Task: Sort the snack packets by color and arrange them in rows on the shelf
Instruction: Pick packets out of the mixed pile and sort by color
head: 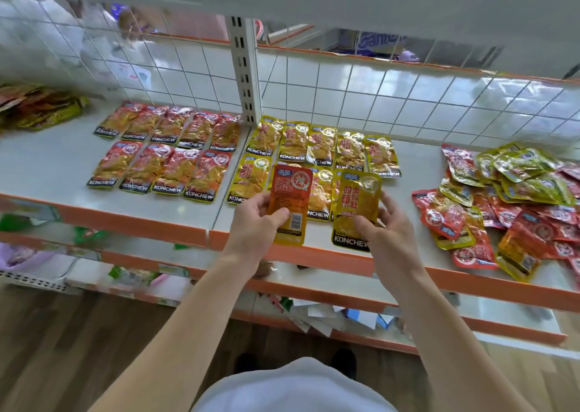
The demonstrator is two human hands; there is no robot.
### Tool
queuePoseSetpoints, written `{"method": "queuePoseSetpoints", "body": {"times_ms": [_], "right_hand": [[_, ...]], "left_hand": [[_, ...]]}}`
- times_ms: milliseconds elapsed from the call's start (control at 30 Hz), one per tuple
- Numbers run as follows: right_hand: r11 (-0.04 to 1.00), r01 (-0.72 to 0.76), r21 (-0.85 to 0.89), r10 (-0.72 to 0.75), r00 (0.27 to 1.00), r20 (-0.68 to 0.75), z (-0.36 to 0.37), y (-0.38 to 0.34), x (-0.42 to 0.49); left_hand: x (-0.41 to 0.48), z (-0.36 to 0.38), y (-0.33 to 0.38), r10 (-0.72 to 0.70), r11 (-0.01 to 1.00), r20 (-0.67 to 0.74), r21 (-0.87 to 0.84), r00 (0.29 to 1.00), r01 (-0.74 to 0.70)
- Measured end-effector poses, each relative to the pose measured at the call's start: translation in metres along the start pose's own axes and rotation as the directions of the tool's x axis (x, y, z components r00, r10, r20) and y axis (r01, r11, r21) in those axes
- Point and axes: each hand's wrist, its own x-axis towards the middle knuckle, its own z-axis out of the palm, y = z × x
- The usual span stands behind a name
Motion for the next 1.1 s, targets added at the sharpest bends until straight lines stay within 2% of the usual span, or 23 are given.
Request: {"method": "queuePoseSetpoints", "body": {"times_ms": [167, 267, 333, 433, 500, 533, 600, 667, 867, 967, 1100], "right_hand": [[0.999, -0.042, 0.024, 0.042, 0.999, 0.022, 0.000, 0.001, -0.004], [0.999, -0.042, 0.028, 0.041, 0.999, 0.027, -0.001, 0.003, -0.004], [0.998, -0.039, 0.048, 0.038, 0.998, 0.040, -0.003, 0.004, -0.004], [0.996, -0.037, 0.080, 0.033, 0.998, 0.053, -0.007, 0.003, -0.003], [0.996, -0.038, 0.086, 0.034, 0.998, 0.053, -0.010, 0.003, -0.002], [0.995, -0.040, 0.089, 0.036, 0.998, 0.053, -0.012, 0.002, -0.001], [0.995, -0.038, 0.090, 0.034, 0.998, 0.047, -0.015, 0.002, 0.000], [0.995, -0.027, 0.092, 0.023, 0.999, 0.038, -0.019, 0.002, 0.002], [0.999, -0.016, 0.046, 0.015, 1.000, 0.013, -0.029, 0.001, 0.009], [0.990, 0.012, -0.137, -0.022, 0.997, -0.069, -0.036, -0.003, 0.017], [0.897, 0.059, -0.438, -0.137, 0.979, -0.148, -0.046, -0.002, 0.034]], "left_hand": [[0.002, 0.014, 0.009, -0.075, 0.997, 0.037, -0.014, 0.996, 0.076], [0.009, 0.023, 0.011, -0.159, 0.966, 0.113, -0.186, 0.981, 0.178], [0.010, 0.025, 0.010, -0.155, 0.931, 0.206, -0.295, 0.966, 0.213], [0.007, 0.027, 0.009, -0.116, 0.907, 0.326, -0.350, 0.938, 0.233], [0.003, 0.032, 0.012, -0.124, 0.899, 0.315, -0.366, 0.941, 0.241], [0.002, 0.034, 0.012, -0.130, 0.909, 0.271, -0.352, 0.954, 0.224], [0.002, 0.036, 0.007, -0.091, 0.968, 0.182, -0.215, 0.979, 0.130], [0.005, 0.037, 0.001, -0.043, 0.991, 0.151, -0.121, 0.988, 0.061], [0.009, 0.042, -0.003, 0.006, 1.000, 0.063, -0.015, 0.998, -0.005], [0.013, 0.043, -0.007, 0.053, 0.997, 0.046, 0.055, 0.998, -0.055], [0.019, 0.046, -0.014, 0.090, 0.992, 0.047, 0.085, 0.995, -0.094]]}}
